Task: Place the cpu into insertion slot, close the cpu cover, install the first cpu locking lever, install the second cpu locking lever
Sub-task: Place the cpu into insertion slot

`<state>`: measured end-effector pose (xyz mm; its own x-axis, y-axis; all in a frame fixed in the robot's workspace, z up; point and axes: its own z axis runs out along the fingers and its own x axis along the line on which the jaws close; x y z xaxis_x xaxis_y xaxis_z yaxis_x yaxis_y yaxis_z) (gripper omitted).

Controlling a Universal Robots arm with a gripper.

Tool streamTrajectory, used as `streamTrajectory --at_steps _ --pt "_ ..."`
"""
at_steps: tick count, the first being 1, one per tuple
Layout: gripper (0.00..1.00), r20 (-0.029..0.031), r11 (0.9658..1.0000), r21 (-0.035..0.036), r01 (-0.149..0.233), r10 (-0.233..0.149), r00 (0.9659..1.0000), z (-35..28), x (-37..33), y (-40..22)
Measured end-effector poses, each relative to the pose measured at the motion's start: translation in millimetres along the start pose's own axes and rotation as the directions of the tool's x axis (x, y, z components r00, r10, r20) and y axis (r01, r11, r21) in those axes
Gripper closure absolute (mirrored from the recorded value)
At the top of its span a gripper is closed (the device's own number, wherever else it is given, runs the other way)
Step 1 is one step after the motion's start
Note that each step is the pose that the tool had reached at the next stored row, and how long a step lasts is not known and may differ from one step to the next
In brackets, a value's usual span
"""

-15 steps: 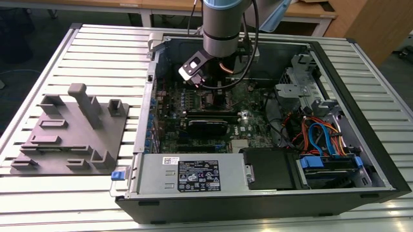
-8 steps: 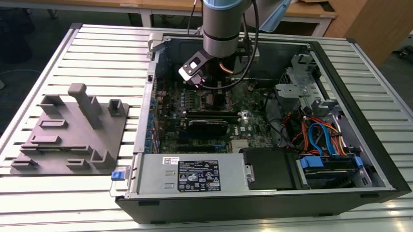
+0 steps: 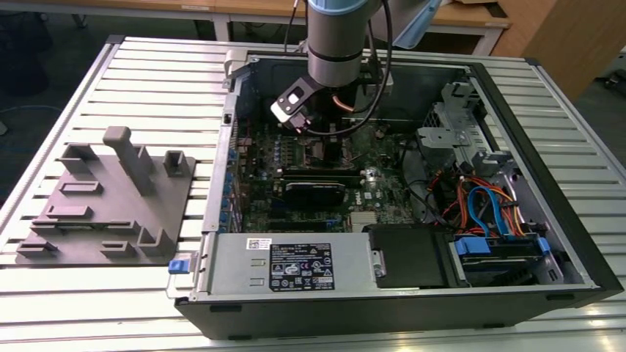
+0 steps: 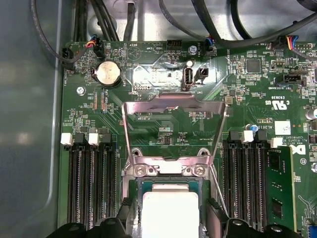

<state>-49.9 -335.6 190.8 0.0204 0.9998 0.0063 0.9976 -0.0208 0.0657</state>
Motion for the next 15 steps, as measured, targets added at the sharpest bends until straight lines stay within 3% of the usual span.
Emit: streamTrajectory --at_steps 8,15 --pt "0.33 -0.0003 1.0000 0.0000 0.003 -0.003 1.0000 0.0 1.1 0.4" --pt "0.33 -0.0014 0.9998 0.0001 0.021 -0.021 0.9998 0.3 1.3 4.6"
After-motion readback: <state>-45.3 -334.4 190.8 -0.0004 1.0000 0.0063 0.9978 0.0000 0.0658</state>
